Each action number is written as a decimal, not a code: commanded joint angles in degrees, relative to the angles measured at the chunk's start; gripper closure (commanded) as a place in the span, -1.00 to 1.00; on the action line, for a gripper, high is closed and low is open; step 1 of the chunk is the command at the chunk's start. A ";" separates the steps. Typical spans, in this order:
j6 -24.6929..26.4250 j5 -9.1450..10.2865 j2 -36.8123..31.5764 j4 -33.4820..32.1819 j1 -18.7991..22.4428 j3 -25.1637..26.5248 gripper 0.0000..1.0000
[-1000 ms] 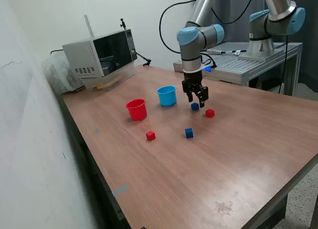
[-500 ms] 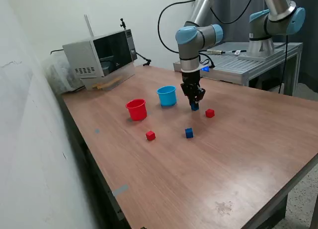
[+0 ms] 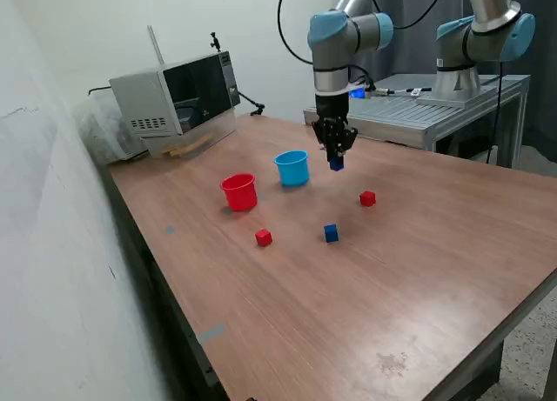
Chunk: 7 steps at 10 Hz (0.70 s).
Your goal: Place red objects in the red bin, and blue objects in the blue bin.
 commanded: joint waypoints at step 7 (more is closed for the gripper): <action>-4.08 0.23 -2.22 4.44 -15.72 -4.80 1.00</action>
